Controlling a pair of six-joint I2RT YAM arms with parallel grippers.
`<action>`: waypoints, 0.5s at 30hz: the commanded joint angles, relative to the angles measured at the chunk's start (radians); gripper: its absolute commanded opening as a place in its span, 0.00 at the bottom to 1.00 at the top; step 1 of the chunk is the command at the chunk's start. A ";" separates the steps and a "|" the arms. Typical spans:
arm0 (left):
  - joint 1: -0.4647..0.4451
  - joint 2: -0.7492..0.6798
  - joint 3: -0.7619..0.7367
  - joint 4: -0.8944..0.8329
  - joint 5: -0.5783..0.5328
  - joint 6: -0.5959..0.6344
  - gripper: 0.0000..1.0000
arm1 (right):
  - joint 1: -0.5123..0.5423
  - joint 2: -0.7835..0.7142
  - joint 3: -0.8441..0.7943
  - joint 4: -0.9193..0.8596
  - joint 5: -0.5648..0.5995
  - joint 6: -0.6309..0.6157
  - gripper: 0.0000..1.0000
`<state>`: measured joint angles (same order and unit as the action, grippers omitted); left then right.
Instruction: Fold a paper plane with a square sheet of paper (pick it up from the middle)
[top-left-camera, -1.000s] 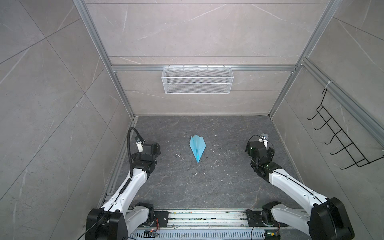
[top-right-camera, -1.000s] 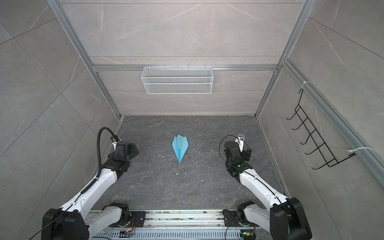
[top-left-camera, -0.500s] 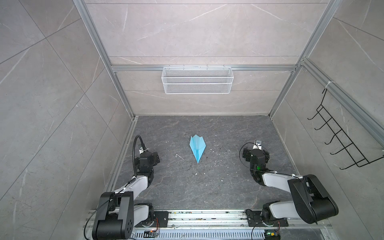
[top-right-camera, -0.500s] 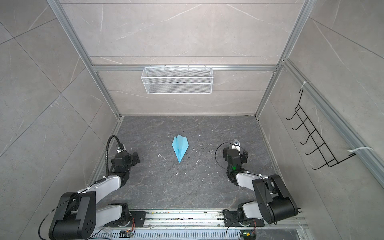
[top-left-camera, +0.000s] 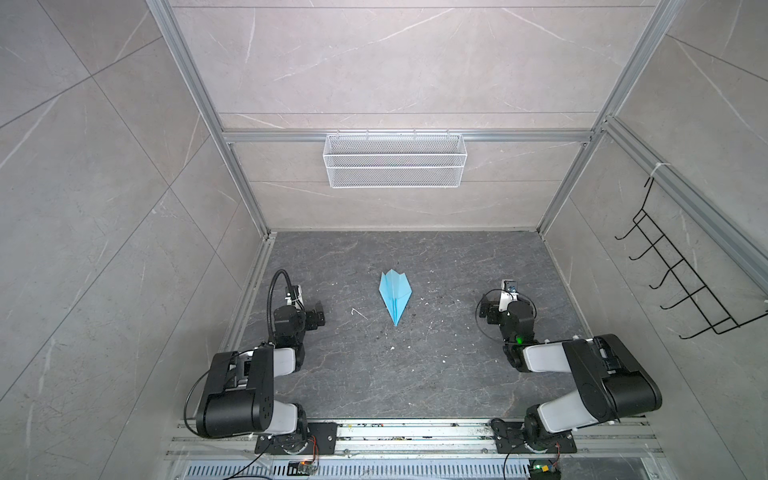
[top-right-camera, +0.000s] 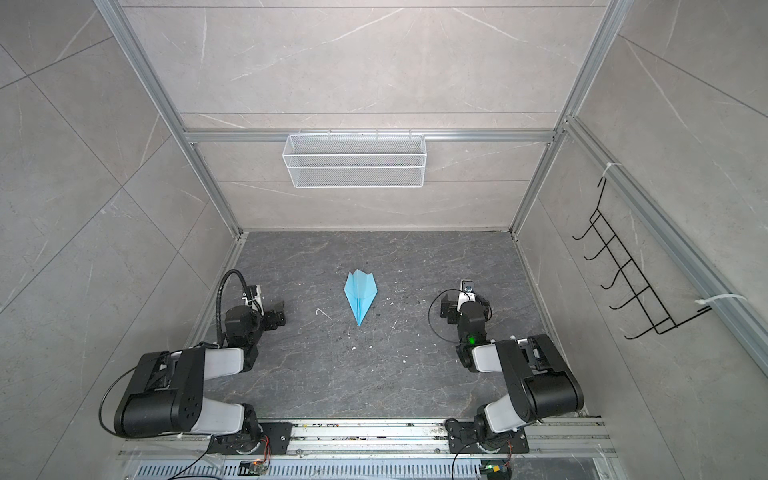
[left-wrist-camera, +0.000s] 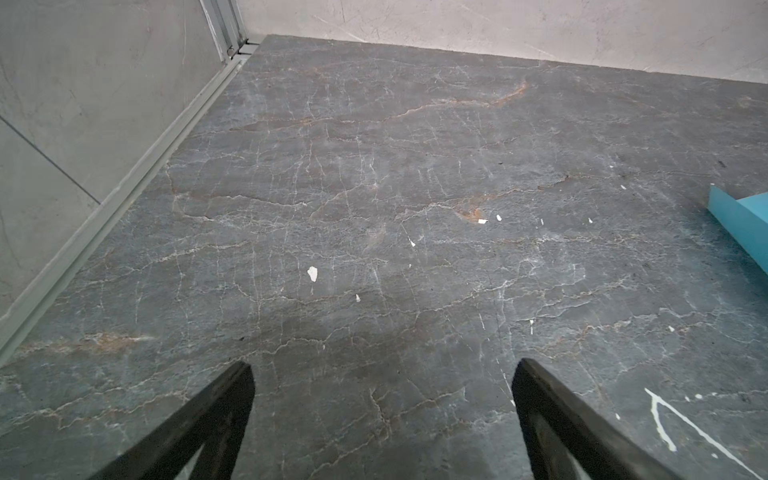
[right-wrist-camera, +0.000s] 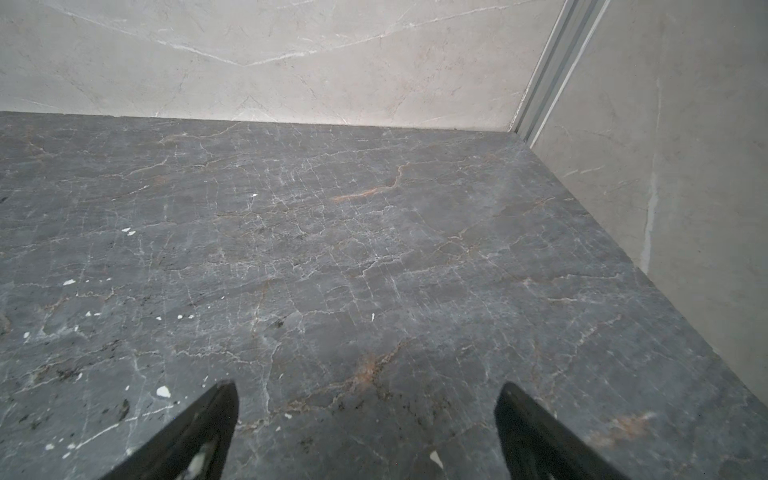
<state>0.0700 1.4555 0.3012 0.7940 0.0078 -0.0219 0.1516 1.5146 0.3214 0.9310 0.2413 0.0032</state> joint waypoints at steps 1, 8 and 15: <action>0.009 0.030 0.033 0.088 0.034 0.018 0.99 | -0.015 0.004 0.030 -0.038 -0.045 0.010 0.99; 0.010 0.047 0.068 0.035 0.021 0.014 1.00 | -0.018 0.006 0.030 -0.034 -0.047 0.008 0.99; 0.009 0.049 0.070 0.036 0.019 0.013 1.00 | -0.019 0.004 0.029 -0.033 -0.045 0.006 0.99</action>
<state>0.0746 1.5005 0.3485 0.7925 0.0204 -0.0219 0.1360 1.5146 0.3351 0.9092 0.2039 0.0036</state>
